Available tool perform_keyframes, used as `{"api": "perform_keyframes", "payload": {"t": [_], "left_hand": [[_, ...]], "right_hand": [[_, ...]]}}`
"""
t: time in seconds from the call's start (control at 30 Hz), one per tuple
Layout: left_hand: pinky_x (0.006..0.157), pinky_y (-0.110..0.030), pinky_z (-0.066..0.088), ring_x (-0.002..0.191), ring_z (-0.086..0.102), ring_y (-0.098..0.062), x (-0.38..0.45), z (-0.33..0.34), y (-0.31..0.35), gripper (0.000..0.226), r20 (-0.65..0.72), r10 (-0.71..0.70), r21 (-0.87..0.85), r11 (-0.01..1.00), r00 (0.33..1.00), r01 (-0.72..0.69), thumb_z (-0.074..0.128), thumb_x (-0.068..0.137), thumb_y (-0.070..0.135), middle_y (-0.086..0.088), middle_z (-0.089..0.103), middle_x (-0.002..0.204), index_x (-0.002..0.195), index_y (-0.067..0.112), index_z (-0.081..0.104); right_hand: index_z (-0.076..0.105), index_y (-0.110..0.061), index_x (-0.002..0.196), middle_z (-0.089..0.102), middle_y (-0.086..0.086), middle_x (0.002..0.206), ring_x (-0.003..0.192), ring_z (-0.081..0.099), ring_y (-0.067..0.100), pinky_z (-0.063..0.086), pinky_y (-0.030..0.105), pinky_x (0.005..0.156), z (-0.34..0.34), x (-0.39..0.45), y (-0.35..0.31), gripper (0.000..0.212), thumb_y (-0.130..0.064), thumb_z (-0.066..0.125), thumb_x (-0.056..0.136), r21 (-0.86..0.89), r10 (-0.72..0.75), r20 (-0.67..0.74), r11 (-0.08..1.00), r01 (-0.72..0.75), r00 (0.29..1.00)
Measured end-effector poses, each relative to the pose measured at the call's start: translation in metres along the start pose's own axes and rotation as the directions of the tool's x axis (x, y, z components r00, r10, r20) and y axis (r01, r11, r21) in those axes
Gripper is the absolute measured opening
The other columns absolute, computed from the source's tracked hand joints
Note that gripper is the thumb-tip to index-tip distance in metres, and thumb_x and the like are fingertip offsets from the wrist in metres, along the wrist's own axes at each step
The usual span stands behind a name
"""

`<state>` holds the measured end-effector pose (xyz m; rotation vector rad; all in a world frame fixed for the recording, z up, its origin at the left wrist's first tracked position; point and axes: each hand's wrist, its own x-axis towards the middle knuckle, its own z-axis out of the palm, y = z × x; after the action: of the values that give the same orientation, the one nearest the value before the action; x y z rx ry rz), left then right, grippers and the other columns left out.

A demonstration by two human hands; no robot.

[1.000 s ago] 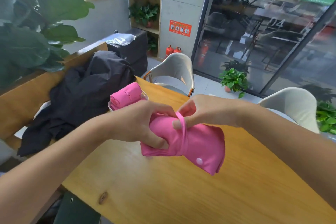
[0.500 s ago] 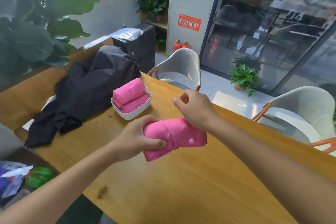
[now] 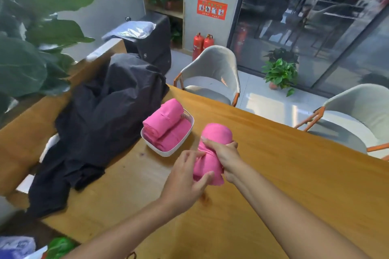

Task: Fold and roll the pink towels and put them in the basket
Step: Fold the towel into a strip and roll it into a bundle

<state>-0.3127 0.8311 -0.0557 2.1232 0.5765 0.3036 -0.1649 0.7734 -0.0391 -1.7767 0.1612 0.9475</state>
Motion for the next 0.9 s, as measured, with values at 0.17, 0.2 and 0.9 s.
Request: {"api": "perform_keyframes", "payload": {"t": [0.17,0.2,0.9], "left_hand": [[0.091,-0.034,0.041,0.109,0.055,-0.022,0.088,-0.056,-0.055,0.028,-0.126,-0.060,0.109,0.991,0.990,0.073,0.069,0.092,0.034,0.001,0.061,0.113,0.113,0.017,0.064],[0.091,-0.035,0.040,0.111,0.052,-0.026,0.110,-0.066,-0.068,0.036,-0.177,-0.098,0.180,0.975,0.979,0.130,0.070,0.090,0.036,-0.002,0.059,0.118,0.119,0.016,0.062],[0.090,-0.039,0.054,0.100,0.063,-0.024,0.163,-0.071,-0.155,0.099,0.284,-0.486,0.122,0.873,0.827,0.471,0.081,0.037,0.054,0.001,0.065,0.115,0.130,0.034,0.053]], "right_hand": [[0.036,-0.009,0.125,0.061,0.013,0.115,0.095,0.068,0.029,0.060,0.047,0.083,0.009,0.032,0.010,0.086,-0.031,0.092,0.065,0.059,0.035,-0.091,0.998,-0.030,0.995],[0.038,-0.007,0.126,0.063,0.014,0.115,0.095,0.069,0.030,0.060,0.044,0.079,0.012,0.036,0.011,0.085,-0.031,0.092,0.066,0.068,0.044,-0.093,0.997,-0.037,0.995],[0.063,-0.002,0.117,0.074,0.017,0.105,0.098,0.071,0.035,0.057,0.051,0.088,0.009,0.058,0.039,0.056,-0.023,0.088,0.071,0.069,-0.003,-0.062,0.998,0.007,0.998]]}}
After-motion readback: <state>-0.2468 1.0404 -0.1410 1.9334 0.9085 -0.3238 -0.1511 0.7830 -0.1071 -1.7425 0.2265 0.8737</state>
